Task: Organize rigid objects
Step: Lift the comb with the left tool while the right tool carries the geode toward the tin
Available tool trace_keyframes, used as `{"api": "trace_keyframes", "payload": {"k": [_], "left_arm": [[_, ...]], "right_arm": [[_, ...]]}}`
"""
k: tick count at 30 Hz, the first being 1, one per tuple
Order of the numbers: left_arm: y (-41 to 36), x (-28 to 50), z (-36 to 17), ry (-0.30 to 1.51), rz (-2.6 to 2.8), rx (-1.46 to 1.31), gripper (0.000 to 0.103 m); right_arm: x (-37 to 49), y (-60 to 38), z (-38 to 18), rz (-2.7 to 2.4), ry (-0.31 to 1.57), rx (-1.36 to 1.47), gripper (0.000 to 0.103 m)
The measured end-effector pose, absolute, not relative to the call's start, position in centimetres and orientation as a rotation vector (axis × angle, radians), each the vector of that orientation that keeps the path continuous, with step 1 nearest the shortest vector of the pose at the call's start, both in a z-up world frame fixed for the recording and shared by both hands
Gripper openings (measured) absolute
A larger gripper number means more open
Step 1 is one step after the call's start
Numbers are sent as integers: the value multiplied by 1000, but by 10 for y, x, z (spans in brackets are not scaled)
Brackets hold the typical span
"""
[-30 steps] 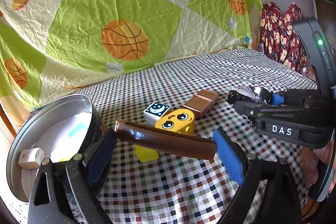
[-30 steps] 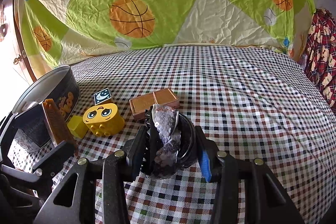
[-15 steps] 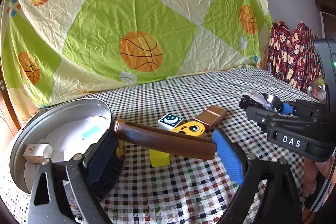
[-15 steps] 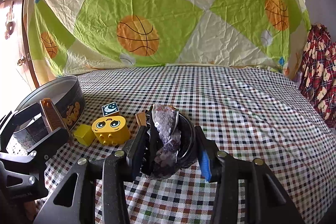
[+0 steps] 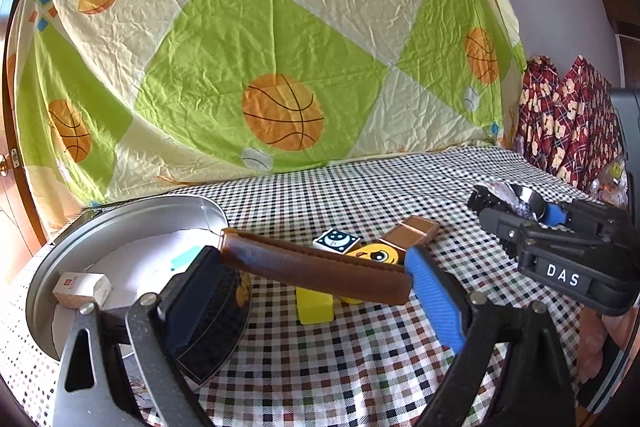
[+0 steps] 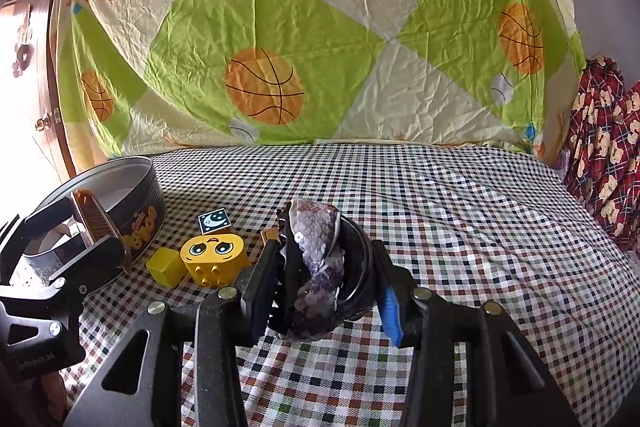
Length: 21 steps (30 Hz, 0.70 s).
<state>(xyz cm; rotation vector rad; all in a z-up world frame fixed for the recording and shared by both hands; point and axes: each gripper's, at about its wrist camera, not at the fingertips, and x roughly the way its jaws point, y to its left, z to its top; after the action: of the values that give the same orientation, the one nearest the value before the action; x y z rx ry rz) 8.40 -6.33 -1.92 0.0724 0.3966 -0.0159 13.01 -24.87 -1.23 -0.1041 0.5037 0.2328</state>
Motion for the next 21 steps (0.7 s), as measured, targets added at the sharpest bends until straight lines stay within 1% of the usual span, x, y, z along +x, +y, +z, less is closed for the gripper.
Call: {"api": "trace_keyframes", "payload": {"k": [21], "left_arm": [[-56,77,-16,346,2,44,94]], "right_arm": [[120,-250,-11,223,423,-87,47]]}}
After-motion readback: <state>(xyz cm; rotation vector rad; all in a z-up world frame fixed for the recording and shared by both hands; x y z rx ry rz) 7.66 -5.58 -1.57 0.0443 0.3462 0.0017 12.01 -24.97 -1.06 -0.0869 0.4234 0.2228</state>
